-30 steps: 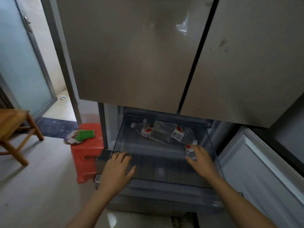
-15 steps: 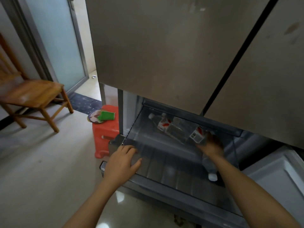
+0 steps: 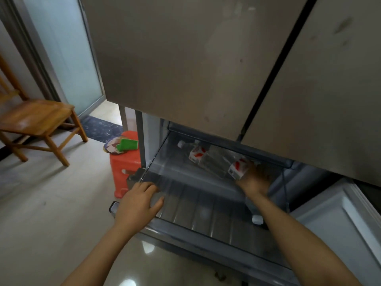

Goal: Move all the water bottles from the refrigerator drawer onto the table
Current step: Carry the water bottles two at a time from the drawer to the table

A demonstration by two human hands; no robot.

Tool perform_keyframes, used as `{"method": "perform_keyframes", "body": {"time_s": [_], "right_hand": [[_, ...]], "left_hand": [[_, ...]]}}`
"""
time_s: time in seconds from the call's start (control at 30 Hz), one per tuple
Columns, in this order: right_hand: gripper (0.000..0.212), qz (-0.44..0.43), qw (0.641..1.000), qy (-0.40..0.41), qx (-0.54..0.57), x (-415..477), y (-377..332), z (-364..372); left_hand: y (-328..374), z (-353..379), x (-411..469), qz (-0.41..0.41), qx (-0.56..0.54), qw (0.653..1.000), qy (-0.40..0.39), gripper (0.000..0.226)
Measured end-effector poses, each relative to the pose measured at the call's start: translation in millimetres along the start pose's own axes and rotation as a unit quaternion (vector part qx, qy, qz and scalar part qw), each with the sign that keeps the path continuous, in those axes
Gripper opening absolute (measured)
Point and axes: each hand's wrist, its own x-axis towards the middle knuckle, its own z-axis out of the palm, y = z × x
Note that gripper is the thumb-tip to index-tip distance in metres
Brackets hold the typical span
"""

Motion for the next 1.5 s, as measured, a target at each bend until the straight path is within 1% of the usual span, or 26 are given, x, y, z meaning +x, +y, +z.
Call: {"method": "perform_keyframes", "body": {"time_s": [0.03, 0.1, 0.13, 0.2, 0.23, 0.27, 0.33, 0.37, 0.4, 0.47, 0.53, 0.63, 0.67, 0.7, 0.77, 0.83, 0.9, 0.97, 1.0, 1.07, 1.13, 1.23, 1.3, 1.37, 1.43, 1.5], "right_hand": [[0.072, -0.028, 0.999, 0.038, -0.015, -8.4, 2.5, -3.7], [0.065, -0.116, 0.986, 0.102, -0.067, -24.1, 9.4, -18.2], [0.065, -0.164, 0.973, 0.135, -0.093, -34.5, 13.3, -28.6], [0.073, -0.267, 0.934, 0.193, -0.139, -53.1, 17.0, -48.0], [0.077, -0.306, 0.918, 0.2, -0.151, -62.7, 15.0, -55.4], [0.08, -0.332, 0.911, 0.19, -0.152, -72.0, 10.8, -61.8], [0.083, -0.372, 0.903, 0.167, -0.136, -87.0, 1.6, -66.5], [0.084, -0.388, 0.898, 0.161, -0.127, -92.9, -1.9, -66.2], [0.084, -0.4, 0.896, 0.155, -0.117, -99.1, -4.7, -65.7], [0.086, -0.42, 0.889, 0.152, -0.101, -108.4, -8.4, -65.1], [0.088, -0.44, 0.877, 0.165, -0.105, -112.1, -10.4, -64.9], [0.092, -0.494, 0.833, 0.197, -0.155, -103.1, -4.2, -67.3], [0.094, -0.497, 0.829, 0.19, -0.17, -95.9, 2.0, -70.1], [0.094, -0.49, 0.835, 0.18, -0.175, -88.0, 9.2, -71.9], [0.092, -0.455, 0.862, 0.147, -0.167, -76.6, 24.5, -72.3], [0.096, -0.401, 0.895, 0.089, -0.177, -66.0, 39.1, -64.8], [0.1, -0.364, 0.907, 0.018, -0.212, -55.1, 50.2, -52.1], [0.091, -0.351, 0.896, -0.068, -0.265, -43.5, 55.6, -37.3], [0.083, -0.365, 0.882, -0.092, -0.283, -39.5, 56.1, -31.8], [0.074, -0.389, 0.858, -0.101, -0.32, -33.1, 58.1, -24.5], [0.063, -0.363, 0.844, -0.141, -0.368, -29.8, 59.5, -19.4], [0.047, -0.36, 0.83, -0.132, -0.406, -23.8, 55.4, -3.4], [0.04, -0.377, 0.799, -0.14, -0.447, -20.9, 51.0, 1.7], [0.036, -0.39, 0.785, -0.14, -0.461, -21.8, 46.6, 1.7], [0.04, -0.377, 0.795, -0.146, -0.452, -15.3, 46.6, 6.3], [0.049, -0.408, 0.823, -0.086, -0.386, 7.1, 66.1, 38.8]], "left_hand": [[0.2, 0.5, 0.9, 0.013, -0.003, 1.0, 0.01, 0.039], [6.4, 2.3, 5.7, 0.034, -0.02, 0.999, 0.029, 0.04], [13.2, 4.6, 9.5, 0.047, -0.037, 0.998, 0.033, 0.041], [36.0, 6.5, 20.1, 0.081, -0.061, 0.995, 0.011, 0.05], [48.6, 8.3, 25.1, 0.097, -0.056, 0.994, -0.015, 0.06], [61.2, 9.9, 29.3, 0.112, -0.05, 0.991, -0.052, 0.073], [80.4, 12.4, 35.9, 0.12, -0.039, 0.978, -0.165, 0.097], [86.8, 13.2, 38.3, 0.123, -0.021, 0.973, -0.195, 0.104], [90.3, 15.3, 39.1, 0.128, -0.008, 0.972, -0.199, 0.107], [92.0, 20.8, 37.9, 0.126, -0.021, 0.973, -0.193, 0.105], [91.1, 24.9, 36.1, 0.127, -0.044, 0.974, -0.181, 0.095], [85.1, 21.3, 36.7, 0.124, -0.039, 0.981, -0.143, 0.074], [81.7, 18.5, 38.2, 0.119, -0.044, 0.983, -0.133, 0.071], [76.5, 15.7, 40.2, 0.112, -0.046, 0.985, -0.123, 0.07], [63.8, 10.1, 43.2, 0.093, -0.049, 0.989, -0.105, 0.07], [47.8, 7.2, 42.0, 0.07, -0.045, 0.993, -0.085, 0.071], [35.2, 3.8, 36.7, 0.05, -0.057, 0.994, -0.074, 0.072], [28.7, 0.1, 31.3, 0.023, -0.105, 0.993, -0.057, 0.071], [27.8, -2.8, 28.4, 0.0, -0.136, 0.989, -0.05, 0.071], [28.4, -8.2, 23.4, -0.041, -0.188, 0.981, -0.034, 0.074], [28.7, -10.8, 19.3, -0.067, -0.226, 0.972, -0.019, 0.078], [27.6, -13.0, 15.6, -0.099, -0.271, 0.957, 0.002, 0.072], [27.3, -13.5, 14.5, -0.106, -0.293, 0.95, 0.01, 0.072], [26.4, -13.1, 13.6, -0.105, -0.307, 0.946, 0.009, 0.073], [25.6, -12.3, 12.6, -0.109, -0.317, 0.942, -0.001, 0.071], [25.2, -11.6, 12.4, -0.111, -0.317, 0.942, -0.001, 0.07]]}}
